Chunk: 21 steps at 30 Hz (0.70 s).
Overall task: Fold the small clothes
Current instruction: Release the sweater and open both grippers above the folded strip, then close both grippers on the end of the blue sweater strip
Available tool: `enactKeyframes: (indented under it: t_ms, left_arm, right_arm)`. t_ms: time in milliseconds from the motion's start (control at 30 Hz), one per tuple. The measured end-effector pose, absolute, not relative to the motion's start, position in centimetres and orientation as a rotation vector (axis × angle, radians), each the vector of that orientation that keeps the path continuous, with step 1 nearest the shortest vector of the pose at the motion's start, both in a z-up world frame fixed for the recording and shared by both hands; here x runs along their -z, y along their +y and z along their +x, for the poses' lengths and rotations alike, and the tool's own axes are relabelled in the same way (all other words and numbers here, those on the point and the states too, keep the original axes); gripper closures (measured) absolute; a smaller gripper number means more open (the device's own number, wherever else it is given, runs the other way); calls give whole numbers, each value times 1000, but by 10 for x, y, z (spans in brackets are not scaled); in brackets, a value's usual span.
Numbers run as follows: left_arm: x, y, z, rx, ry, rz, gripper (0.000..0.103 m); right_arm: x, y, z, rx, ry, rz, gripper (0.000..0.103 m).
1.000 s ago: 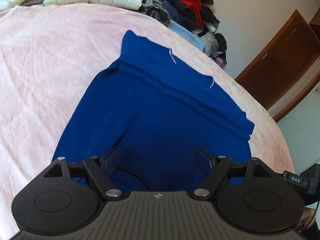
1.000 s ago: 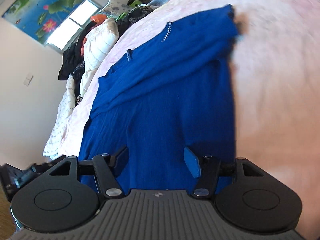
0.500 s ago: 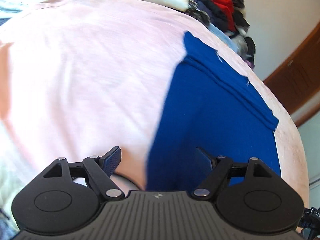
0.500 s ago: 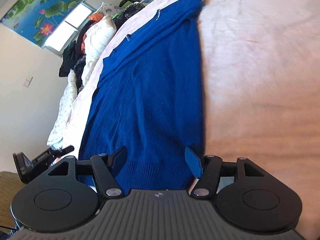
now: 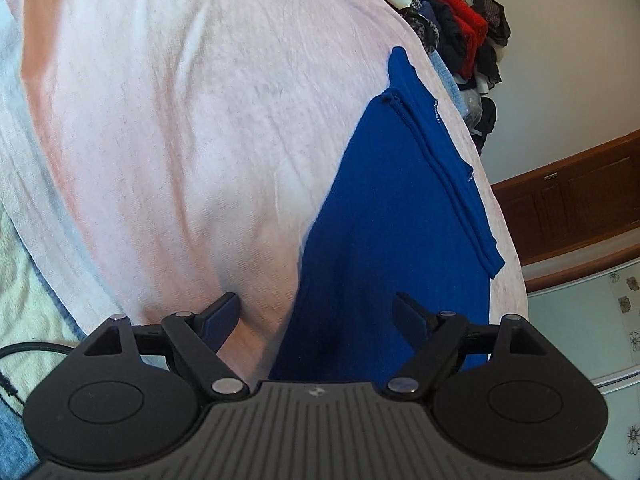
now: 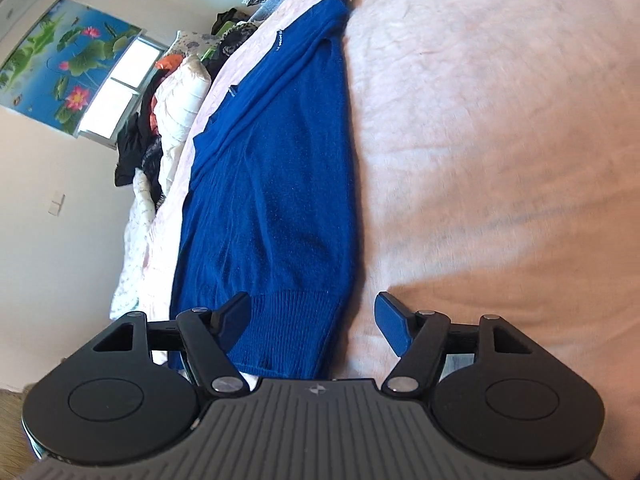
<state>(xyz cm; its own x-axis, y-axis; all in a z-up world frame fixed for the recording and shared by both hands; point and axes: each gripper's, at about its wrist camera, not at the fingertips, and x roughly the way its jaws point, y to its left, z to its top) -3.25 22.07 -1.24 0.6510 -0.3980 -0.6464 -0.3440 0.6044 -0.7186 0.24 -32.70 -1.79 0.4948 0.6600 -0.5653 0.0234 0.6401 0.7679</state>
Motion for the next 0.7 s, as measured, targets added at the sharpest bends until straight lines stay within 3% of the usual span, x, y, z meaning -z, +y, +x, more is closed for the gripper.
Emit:
enactKeyframes:
  t_ms: [533,633,667,700]
  left_arm:
    - [24,215,-11,276,921,-1123,20]
    - [24,207,-3,285,961,-1079,30]
    - [25,204,-2,289,972,-1063,44]
    - [26,202,-1,294,987,-1048,52]
  right_arm:
    - [31,-325,7,-507,1010,938,21]
    - [34,-324,8,-528,1028,966,21]
    - [34,-324,8,-531,1039,971,21]
    - [34,-323,8,-536,1051,978,21]
